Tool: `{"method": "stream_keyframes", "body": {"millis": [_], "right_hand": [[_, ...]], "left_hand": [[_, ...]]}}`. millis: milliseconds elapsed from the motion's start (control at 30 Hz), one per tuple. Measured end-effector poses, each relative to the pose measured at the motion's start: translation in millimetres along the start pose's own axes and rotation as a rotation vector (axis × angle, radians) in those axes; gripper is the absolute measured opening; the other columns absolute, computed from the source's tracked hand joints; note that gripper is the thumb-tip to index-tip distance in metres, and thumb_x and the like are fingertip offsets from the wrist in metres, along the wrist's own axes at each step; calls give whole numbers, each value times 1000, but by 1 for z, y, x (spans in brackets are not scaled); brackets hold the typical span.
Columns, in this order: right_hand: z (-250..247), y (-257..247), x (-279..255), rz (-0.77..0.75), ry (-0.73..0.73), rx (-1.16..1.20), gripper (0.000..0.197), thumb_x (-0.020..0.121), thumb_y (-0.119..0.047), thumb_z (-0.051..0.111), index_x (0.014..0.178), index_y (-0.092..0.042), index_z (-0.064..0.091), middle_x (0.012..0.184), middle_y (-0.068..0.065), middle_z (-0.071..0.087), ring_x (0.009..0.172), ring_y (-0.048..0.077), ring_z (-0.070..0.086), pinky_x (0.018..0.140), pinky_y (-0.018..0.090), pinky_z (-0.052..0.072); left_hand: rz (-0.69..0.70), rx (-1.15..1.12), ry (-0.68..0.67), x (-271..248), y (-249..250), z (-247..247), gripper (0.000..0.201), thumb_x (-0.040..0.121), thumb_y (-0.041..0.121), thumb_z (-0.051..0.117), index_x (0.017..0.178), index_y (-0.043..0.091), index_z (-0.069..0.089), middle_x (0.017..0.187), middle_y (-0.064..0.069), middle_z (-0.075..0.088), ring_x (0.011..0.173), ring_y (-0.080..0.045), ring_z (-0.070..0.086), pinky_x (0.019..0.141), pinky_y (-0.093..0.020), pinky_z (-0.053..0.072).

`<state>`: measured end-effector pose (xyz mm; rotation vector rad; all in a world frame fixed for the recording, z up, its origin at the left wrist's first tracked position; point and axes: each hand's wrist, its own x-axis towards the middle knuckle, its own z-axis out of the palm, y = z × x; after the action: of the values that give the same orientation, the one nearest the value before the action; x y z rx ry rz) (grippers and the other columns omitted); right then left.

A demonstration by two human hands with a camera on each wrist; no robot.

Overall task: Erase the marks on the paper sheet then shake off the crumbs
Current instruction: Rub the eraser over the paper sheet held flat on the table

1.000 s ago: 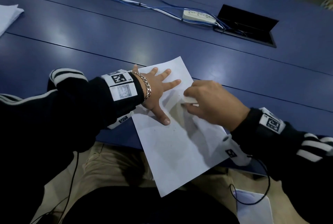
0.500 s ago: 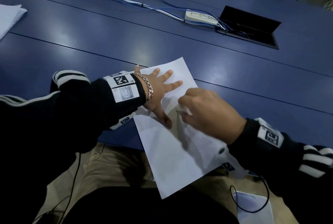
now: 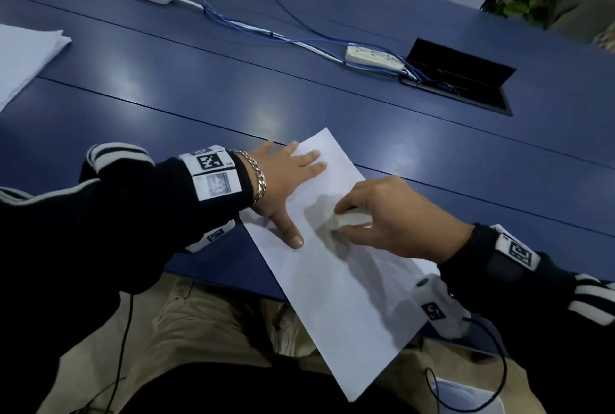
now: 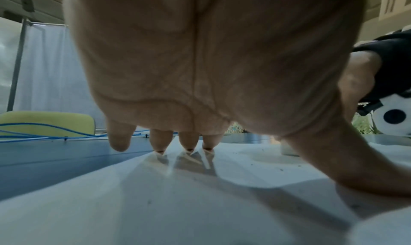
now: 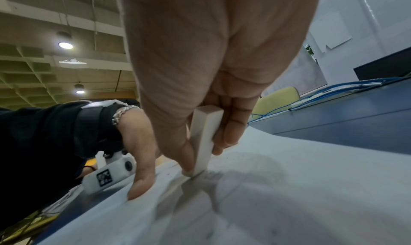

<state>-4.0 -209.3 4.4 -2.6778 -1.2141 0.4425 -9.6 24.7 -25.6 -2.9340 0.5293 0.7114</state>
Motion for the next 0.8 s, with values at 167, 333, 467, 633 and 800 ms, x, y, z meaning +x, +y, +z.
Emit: {"method": "stream_keyframes", "body": {"millis": [167,333,467,633,800], "right_hand": [[-7,19,44,45,102,-119,36,84,-47,65,110,-23,72,102,-1,72,95,23,64,85,40,52],[0,6,38,-38,56,-163,28,81,-44,61,100,-26,70,93,-4,65,87,22,62,77,39,52],[-5,-6,27,-201,-75,-108,16,85,-37,66,96,-27,74,87,-6,67,81,17,62,74,32,49],[-10,21,59,-35,101,-142,29,86,-37,69,109,-19,72,101,2,70,94,27,65,82,37,49],[4,1,34,-188,-16,-121,21,85,-39,66,99,-24,72,88,-3,65,79,20,61,73,36,50]], "left_hand": [[-6,-44,-72,5,-2,1,156,51,97,69,163,34,-19,173,11,-23,162,-27,-10,127,-63,-1],[-13,-27,-91,5,-2,0,156,52,97,68,163,33,-21,172,10,-24,162,-27,-11,125,-67,0],[-12,-4,-101,5,0,-1,157,51,96,69,163,33,-22,172,10,-25,162,-28,-11,125,-68,0],[-23,-47,-109,5,-4,0,162,49,98,68,162,29,-26,171,13,-26,161,-25,-12,125,-66,-5],[-21,-35,-106,5,0,-2,163,52,95,71,163,23,-24,172,10,-25,161,-27,-12,126,-65,-2]]}}
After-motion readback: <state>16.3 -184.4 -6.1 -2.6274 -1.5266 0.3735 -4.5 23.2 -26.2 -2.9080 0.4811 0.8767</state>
